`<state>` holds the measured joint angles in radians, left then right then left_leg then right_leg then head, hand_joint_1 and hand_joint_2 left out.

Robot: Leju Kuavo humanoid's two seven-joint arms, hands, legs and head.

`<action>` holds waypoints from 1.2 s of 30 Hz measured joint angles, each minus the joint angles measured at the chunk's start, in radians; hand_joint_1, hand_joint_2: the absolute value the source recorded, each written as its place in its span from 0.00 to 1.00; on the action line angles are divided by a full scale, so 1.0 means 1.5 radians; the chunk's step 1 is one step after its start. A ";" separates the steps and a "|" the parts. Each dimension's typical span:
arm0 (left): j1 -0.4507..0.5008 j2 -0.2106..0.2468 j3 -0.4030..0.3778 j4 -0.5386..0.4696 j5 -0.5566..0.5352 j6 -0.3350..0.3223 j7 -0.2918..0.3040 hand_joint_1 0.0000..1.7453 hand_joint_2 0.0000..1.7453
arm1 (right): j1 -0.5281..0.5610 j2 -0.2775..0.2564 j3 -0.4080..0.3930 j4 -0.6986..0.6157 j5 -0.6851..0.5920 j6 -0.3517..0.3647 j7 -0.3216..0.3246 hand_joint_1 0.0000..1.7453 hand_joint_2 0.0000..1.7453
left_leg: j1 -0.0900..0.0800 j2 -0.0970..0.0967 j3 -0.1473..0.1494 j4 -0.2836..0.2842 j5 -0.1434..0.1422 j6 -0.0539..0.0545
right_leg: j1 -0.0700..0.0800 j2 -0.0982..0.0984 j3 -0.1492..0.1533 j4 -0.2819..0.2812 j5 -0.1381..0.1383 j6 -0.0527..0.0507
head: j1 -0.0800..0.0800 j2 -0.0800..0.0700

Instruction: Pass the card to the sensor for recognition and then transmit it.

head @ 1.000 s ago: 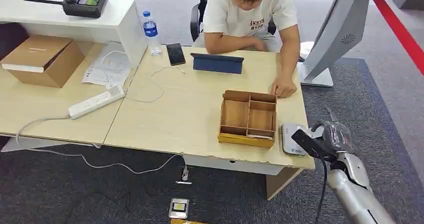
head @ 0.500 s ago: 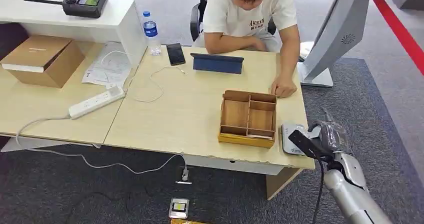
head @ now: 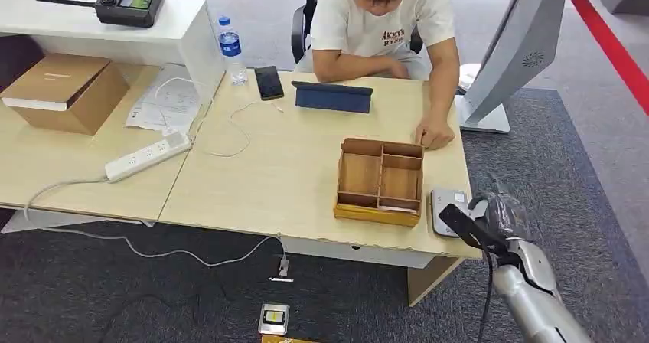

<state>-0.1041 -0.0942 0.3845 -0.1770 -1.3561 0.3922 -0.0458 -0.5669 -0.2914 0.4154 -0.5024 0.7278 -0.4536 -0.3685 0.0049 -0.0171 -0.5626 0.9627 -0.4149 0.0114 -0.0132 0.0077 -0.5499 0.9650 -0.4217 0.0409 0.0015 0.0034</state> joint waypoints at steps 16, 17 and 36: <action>0.000 -0.004 -0.006 0.000 -0.002 0.000 0.001 0.00 0.00 | 0.011 0.011 -0.005 0.003 0.004 -0.007 -0.004 1.00 1.00 | 0.000 0.000 0.000 0.000 0.000 0.000 | 0.000 0.000 0.000 0.000 0.000 0.000 | 0.000 0.000; 0.000 -0.004 -0.006 0.000 -0.002 0.000 0.001 0.00 0.00 | 0.011 0.011 -0.005 0.003 0.004 -0.007 -0.004 1.00 1.00 | 0.000 0.000 0.000 0.000 0.000 0.000 | 0.000 0.000 0.000 0.000 0.000 0.000 | 0.000 0.000; 0.000 -0.005 -0.011 0.000 0.001 0.000 0.001 0.00 0.00 | 0.014 0.015 -0.006 0.003 0.009 -0.005 -0.004 1.00 1.00 | 0.000 0.000 0.000 0.000 0.000 0.000 | 0.000 0.000 0.000 0.000 0.000 0.000 | 0.000 0.000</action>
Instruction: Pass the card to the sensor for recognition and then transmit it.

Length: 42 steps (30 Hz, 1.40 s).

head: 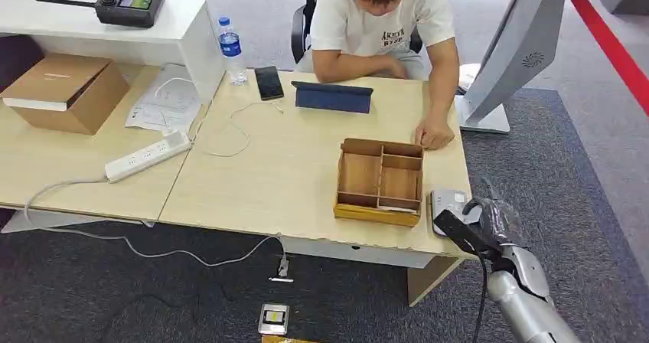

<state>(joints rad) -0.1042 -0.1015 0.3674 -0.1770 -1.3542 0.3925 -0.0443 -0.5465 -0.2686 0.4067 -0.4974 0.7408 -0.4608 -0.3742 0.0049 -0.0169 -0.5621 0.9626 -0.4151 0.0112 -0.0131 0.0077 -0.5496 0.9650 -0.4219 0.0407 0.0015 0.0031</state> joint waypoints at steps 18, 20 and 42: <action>0.000 0.000 -0.006 0.000 -0.020 0.004 -0.020 0.00 0.00 | -0.109 -0.001 -0.029 -0.017 -0.025 -0.027 -0.019 1.00 1.00 | 0.000 0.000 0.000 0.000 0.000 0.000 | 0.000 0.000 0.000 0.000 0.000 0.000 | 0.000 0.000; 0.000 0.000 -0.009 0.000 -0.023 0.004 -0.023 0.00 0.00 | -0.138 -0.004 -0.036 -0.023 -0.029 -0.030 -0.024 1.00 1.00 | 0.000 0.000 0.000 0.000 0.000 0.000 | 0.000 0.000 0.000 0.000 0.000 0.000 | 0.000 0.000; 0.001 0.005 -0.040 0.000 -0.053 -0.006 -0.057 0.00 0.00 | -0.324 0.013 -0.047 -0.038 0.042 0.057 -0.001 1.00 1.00 | 0.000 0.000 -0.001 0.000 0.000 0.000 | 0.000 0.000 0.000 0.001 0.000 0.000 | 0.000 0.000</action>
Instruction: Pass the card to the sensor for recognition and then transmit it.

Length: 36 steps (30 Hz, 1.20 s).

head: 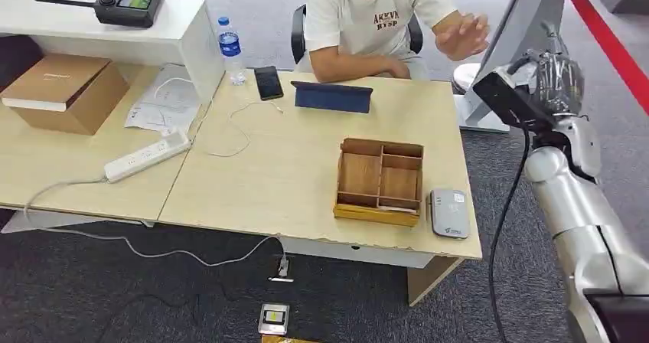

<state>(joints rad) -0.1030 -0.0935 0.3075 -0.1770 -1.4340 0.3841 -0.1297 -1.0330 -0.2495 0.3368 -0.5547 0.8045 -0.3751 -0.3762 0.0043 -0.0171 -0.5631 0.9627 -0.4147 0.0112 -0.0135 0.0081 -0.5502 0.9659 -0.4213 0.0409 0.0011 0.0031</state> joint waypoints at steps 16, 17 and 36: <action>0.000 0.012 -0.020 0.000 0.001 -0.005 -0.004 0.00 0.00 | -0.127 0.084 0.034 0.099 0.052 0.108 0.082 1.00 1.00 | 0.001 0.000 0.000 0.000 0.000 -0.001 | 0.000 0.000 0.000 0.000 0.000 0.000 | 0.000 0.000; 0.000 0.013 -0.021 0.000 0.002 -0.005 -0.004 0.00 0.00 | -0.128 0.086 0.035 0.102 0.053 0.109 0.082 1.00 1.00 | 0.001 0.000 0.000 0.000 0.000 -0.001 | 0.000 0.000 0.000 0.000 0.000 0.000 | 0.000 0.000; 0.000 0.015 -0.026 0.000 0.017 -0.005 0.003 0.00 0.00 | -0.134 0.120 0.051 0.142 0.063 0.110 0.093 0.00 1.00 | 0.001 0.000 0.000 0.000 0.000 -0.001 | 0.000 0.000 0.000 0.000 0.000 0.000 | 0.000 0.000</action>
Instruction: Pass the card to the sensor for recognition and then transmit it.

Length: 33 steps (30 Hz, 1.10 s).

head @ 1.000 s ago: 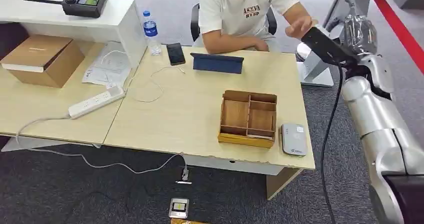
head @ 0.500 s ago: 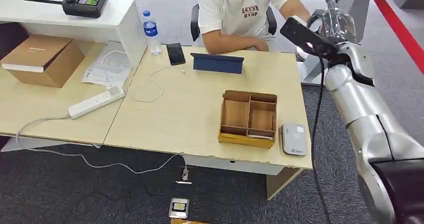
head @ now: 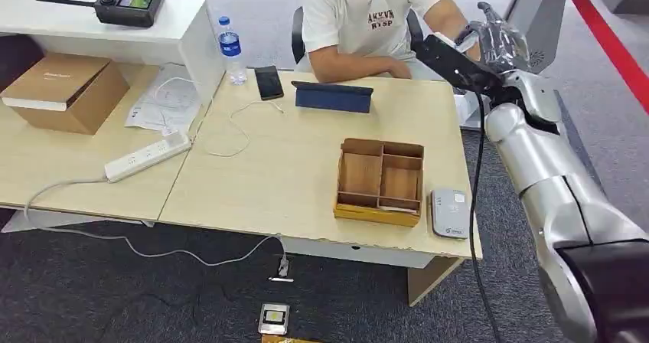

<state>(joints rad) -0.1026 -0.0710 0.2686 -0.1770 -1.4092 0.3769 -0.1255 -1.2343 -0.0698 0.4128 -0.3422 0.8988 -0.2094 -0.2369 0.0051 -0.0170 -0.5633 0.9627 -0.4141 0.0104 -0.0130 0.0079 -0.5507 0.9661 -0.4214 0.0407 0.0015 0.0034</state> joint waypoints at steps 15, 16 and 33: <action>0.000 0.002 0.000 0.000 0.004 0.000 0.004 0.00 0.00 | -0.005 0.013 0.008 0.016 0.009 -0.015 0.003 0.00 0.00 | 0.000 0.000 0.000 0.000 0.000 0.000 | 0.000 0.000 0.000 0.000 0.000 0.000 | 0.000 0.000; 0.000 0.002 -0.001 0.000 0.006 0.000 0.004 0.00 0.00 | -0.006 0.014 0.010 0.017 0.006 -0.017 0.000 0.00 0.00 | 0.000 0.000 0.000 0.000 0.000 0.000 | 0.000 0.000 0.000 0.000 0.000 0.000 | 0.000 0.000; 0.000 -0.002 -0.001 0.000 0.044 0.004 0.023 0.00 0.00 | 0.049 0.034 -0.041 -0.050 -0.329 0.246 -0.139 0.00 0.00 | 0.000 0.000 0.001 0.000 0.000 0.000 | 0.000 0.000 0.000 0.000 0.000 0.000 | 0.000 0.000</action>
<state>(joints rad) -0.1022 -0.0740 0.2678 -0.1770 -1.3428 0.3830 -0.0908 -1.1608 -0.0183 0.3513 -0.4178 0.4045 0.1600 -0.4455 0.0053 -0.0167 -0.5621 0.9628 -0.4141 0.0104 -0.0128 0.0079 -0.5503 0.9658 -0.4214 0.0407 0.0015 0.0031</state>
